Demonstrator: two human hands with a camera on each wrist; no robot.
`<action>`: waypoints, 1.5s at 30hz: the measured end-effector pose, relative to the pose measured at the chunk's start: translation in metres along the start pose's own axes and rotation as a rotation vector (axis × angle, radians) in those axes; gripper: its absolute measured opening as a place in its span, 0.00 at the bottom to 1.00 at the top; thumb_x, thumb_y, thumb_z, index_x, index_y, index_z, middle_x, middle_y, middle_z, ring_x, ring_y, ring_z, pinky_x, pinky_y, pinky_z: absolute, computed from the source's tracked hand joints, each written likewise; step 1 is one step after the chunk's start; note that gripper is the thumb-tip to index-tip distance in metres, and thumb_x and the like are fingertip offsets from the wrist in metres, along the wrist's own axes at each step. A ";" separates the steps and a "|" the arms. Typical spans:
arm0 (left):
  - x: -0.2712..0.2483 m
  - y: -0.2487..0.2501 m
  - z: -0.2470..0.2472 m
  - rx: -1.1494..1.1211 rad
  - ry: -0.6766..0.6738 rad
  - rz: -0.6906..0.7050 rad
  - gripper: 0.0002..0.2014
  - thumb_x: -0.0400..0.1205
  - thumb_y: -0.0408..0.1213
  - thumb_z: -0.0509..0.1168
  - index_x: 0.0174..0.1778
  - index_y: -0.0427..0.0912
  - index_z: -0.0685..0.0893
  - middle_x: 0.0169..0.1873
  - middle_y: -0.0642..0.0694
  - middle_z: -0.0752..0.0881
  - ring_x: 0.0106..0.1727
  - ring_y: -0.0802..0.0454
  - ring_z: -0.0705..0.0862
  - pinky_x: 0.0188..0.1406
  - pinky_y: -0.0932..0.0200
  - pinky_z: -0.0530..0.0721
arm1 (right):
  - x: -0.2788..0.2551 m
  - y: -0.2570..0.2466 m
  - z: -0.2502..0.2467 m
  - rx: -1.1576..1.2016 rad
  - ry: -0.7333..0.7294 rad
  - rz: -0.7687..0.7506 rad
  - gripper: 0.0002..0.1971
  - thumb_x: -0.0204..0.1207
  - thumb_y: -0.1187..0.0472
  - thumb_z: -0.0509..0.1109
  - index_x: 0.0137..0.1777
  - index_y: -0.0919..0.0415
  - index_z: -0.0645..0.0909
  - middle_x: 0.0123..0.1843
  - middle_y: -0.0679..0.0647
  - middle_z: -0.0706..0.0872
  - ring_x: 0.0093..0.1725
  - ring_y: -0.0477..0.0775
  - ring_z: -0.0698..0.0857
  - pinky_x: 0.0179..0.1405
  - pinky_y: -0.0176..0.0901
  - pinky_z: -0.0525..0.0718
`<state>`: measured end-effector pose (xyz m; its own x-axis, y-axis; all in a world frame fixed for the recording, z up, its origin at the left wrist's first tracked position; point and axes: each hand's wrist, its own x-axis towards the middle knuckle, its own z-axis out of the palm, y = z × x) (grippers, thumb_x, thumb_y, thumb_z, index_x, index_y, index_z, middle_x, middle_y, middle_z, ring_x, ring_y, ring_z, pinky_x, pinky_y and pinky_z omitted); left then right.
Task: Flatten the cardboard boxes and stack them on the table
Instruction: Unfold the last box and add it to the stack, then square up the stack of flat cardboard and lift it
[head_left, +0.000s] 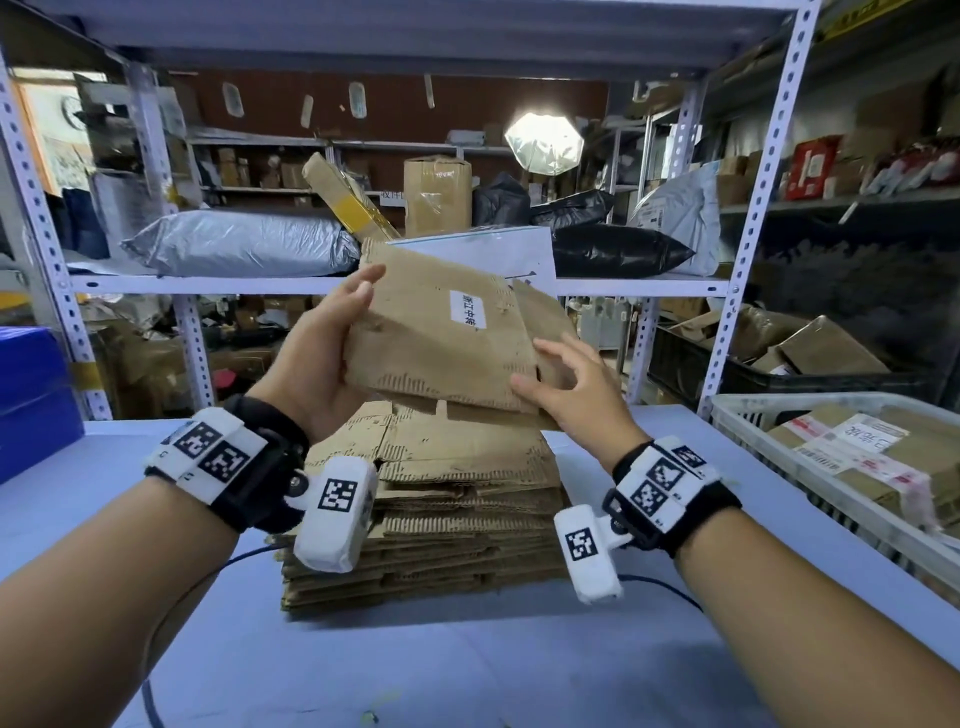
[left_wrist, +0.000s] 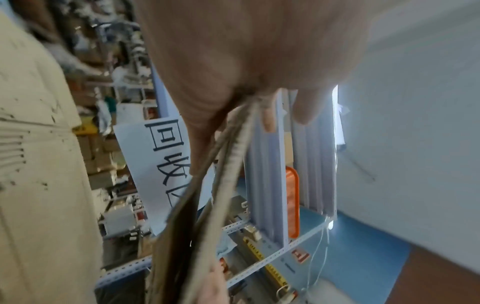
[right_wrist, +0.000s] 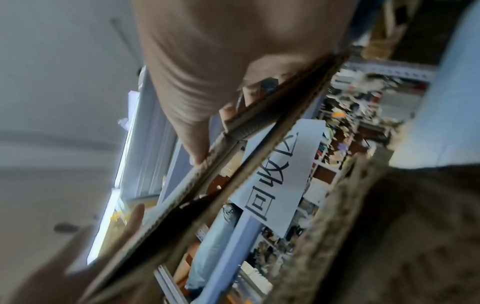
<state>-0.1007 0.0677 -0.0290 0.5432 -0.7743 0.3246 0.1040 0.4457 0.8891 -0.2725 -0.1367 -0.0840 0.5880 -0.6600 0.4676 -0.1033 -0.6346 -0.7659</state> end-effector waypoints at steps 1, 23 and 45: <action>0.001 0.002 -0.001 0.045 0.053 -0.004 0.19 0.91 0.37 0.59 0.78 0.55 0.77 0.71 0.42 0.83 0.51 0.41 0.91 0.48 0.20 0.87 | -0.001 -0.001 0.000 -0.060 0.008 -0.006 0.29 0.70 0.36 0.78 0.72 0.38 0.80 0.85 0.45 0.63 0.85 0.53 0.60 0.84 0.59 0.61; -0.024 -0.038 -0.105 0.857 0.058 -0.801 0.12 0.89 0.44 0.65 0.60 0.40 0.85 0.42 0.39 0.89 0.42 0.42 0.88 0.46 0.31 0.92 | -0.018 0.046 0.036 0.424 -0.378 0.689 0.23 0.77 0.69 0.74 0.71 0.66 0.74 0.45 0.66 0.93 0.37 0.61 0.93 0.32 0.50 0.89; -0.009 -0.054 -0.108 0.531 0.239 -0.812 0.23 0.86 0.57 0.65 0.56 0.37 0.87 0.40 0.37 0.93 0.30 0.44 0.91 0.23 0.56 0.87 | -0.022 0.051 0.024 0.355 -0.408 0.746 0.29 0.75 0.51 0.80 0.69 0.70 0.79 0.48 0.65 0.93 0.41 0.62 0.93 0.47 0.58 0.92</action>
<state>-0.0210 0.0988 -0.1149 0.6321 -0.6186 -0.4666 0.1638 -0.4819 0.8608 -0.2718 -0.1446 -0.1436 0.7119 -0.6134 -0.3420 -0.3570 0.1034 -0.9284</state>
